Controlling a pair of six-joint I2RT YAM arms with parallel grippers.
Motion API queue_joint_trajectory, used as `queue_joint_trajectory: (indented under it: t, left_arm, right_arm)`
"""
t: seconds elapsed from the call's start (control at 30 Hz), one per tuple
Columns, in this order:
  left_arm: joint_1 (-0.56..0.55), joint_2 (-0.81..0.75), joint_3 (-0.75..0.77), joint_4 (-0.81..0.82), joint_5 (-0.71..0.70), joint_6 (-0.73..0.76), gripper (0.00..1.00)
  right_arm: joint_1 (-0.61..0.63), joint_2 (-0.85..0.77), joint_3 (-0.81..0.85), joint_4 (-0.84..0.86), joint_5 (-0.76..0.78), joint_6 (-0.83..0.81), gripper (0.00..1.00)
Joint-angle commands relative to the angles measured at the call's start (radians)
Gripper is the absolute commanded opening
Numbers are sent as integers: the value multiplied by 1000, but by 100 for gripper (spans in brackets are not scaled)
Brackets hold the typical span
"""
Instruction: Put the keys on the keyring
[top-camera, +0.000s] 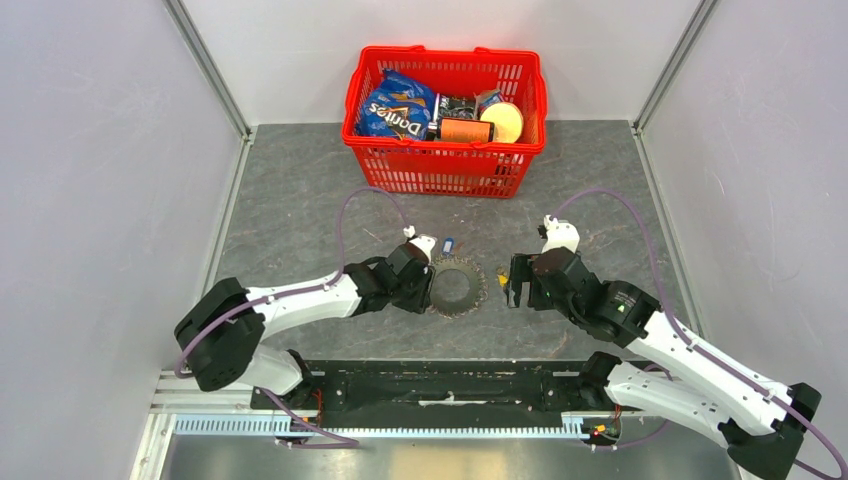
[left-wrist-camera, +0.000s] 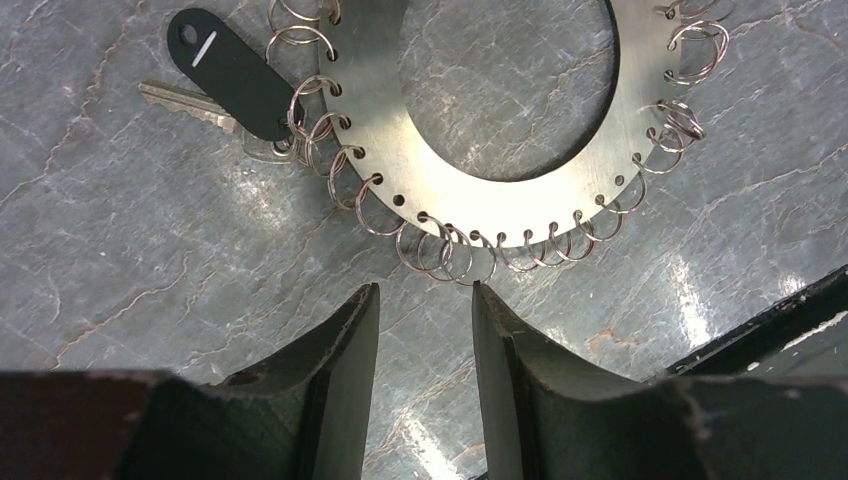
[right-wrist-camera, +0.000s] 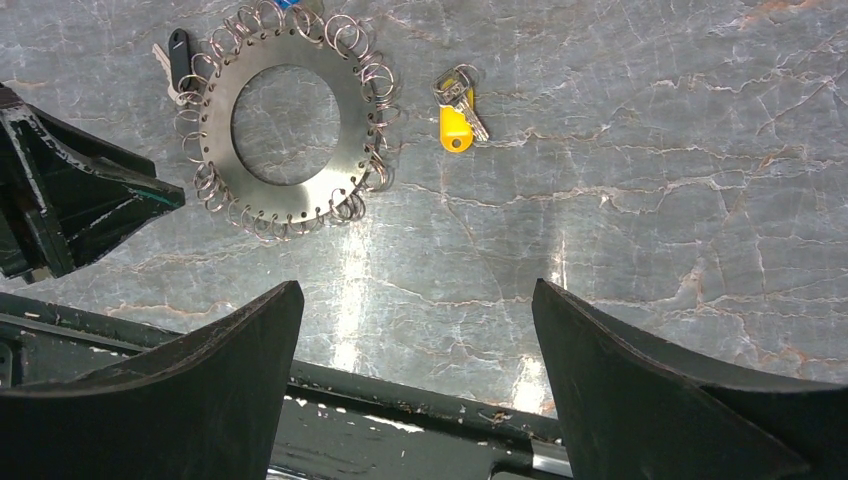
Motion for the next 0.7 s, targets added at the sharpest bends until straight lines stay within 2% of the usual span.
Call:
queue_joint_trajectory:
  t: [0.0, 0.37, 0.5, 0.67]
  left_arm:
    - [3, 25, 60, 42, 1, 42, 46]
    - [1, 96, 179, 94, 95, 48, 46]
    - [1, 157, 236, 145, 188, 79, 47]
    - [3, 259, 326, 168, 240, 118, 48]
  right_arm:
    - [-1, -9, -1, 32, 1, 12, 93]
    - [-1, 70, 2, 46, 57, 47, 89]
    - [-1, 56, -13, 65, 48, 69, 88]
    - [-1, 7, -40, 41, 53, 91, 87]
